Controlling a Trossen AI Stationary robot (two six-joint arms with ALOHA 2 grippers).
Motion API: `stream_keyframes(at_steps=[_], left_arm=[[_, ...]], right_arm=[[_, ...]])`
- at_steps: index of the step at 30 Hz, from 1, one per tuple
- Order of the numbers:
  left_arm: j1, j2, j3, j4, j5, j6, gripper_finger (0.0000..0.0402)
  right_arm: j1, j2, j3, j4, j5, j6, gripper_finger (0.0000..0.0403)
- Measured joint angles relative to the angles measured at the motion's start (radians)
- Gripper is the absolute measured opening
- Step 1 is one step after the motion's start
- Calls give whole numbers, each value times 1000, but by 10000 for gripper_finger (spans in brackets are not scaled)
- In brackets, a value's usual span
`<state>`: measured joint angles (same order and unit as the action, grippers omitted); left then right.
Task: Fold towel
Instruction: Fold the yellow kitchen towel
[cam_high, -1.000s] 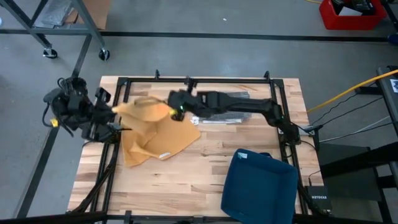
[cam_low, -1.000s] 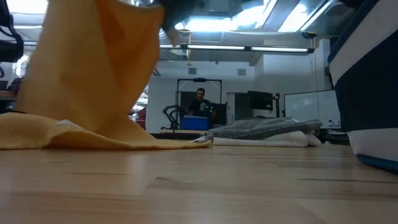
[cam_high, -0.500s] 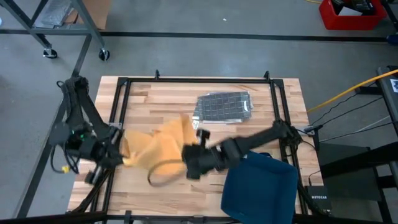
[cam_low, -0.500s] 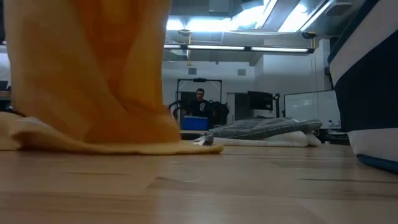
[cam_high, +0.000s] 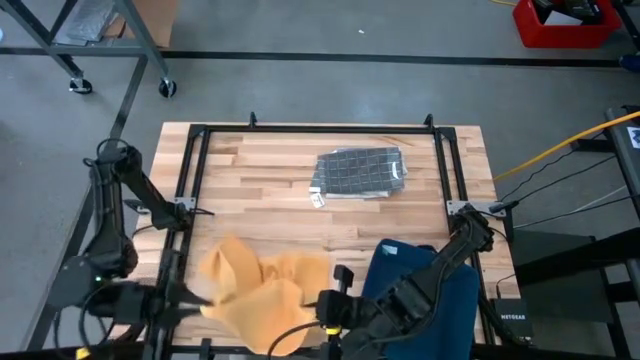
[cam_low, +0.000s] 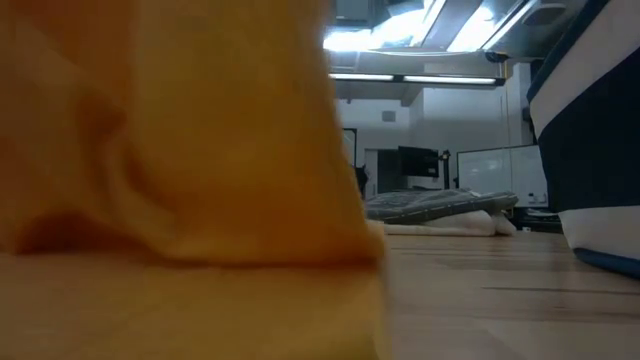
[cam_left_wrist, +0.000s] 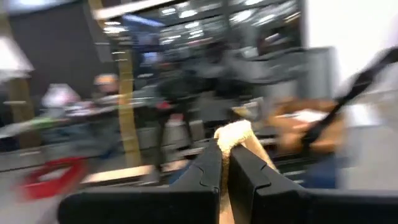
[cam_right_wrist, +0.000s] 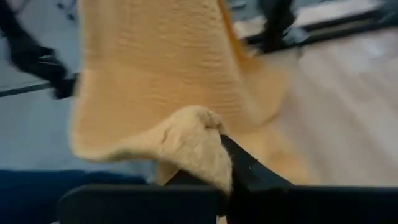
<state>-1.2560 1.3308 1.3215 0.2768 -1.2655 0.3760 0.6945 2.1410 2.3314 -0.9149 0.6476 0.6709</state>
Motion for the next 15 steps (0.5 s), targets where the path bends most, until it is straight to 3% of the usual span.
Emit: stream_keyframes(at_steps=[5,10,15], left_arm=[[9,-32,25,-5,-289,249,0],[93,-132,24,-26,-303,448,0],[258,-289,24,-205,-306,457,0]], right_arm=[[-36,0,0,-116,191,-96,1],[-136,1,0,-306,293,-103,1],[-254,-9,-1,-459,341,-101,1]])
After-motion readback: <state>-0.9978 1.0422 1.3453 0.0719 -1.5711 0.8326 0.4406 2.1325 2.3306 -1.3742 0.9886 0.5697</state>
